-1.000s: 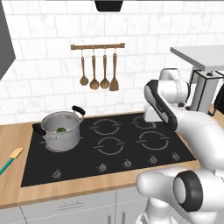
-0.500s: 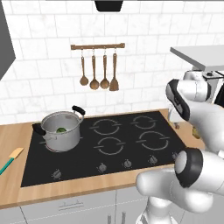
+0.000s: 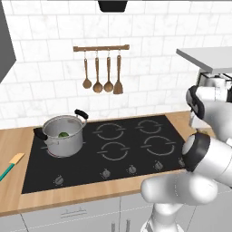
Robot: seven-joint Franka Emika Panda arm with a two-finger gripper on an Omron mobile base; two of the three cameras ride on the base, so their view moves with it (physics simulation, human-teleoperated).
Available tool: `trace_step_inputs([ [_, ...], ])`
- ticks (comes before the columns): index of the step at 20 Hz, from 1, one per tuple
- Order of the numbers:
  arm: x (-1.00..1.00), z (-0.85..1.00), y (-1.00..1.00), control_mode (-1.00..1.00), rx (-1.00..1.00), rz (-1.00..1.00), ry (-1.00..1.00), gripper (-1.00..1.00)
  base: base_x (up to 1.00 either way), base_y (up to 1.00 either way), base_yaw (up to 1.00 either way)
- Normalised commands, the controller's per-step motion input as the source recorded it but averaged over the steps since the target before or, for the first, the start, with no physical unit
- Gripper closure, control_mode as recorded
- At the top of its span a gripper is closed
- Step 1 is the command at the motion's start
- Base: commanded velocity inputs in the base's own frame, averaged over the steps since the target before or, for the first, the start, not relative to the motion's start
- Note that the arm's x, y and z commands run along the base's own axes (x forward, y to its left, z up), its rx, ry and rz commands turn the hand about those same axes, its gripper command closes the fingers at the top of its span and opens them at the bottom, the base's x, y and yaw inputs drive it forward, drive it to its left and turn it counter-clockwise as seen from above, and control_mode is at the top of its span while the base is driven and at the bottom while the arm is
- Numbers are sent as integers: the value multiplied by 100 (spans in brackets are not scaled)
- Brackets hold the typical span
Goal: Put the avocado and potato in the pot. Retrieve the spatula and lightly stir the vegetables in the pot.
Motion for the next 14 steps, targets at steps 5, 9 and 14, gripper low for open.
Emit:
trace_step_inputs([
  [5, 24, -25, -66, -100, 3, 0, 0, -100, 0, 0, 0],
  [9, 12, -23, -54, -100, 3, 0, 0, -100, 0, 0, 0],
  [14, 46, -15, -28, -100, 1, 0, 0, -100, 0, 0, 0],
])
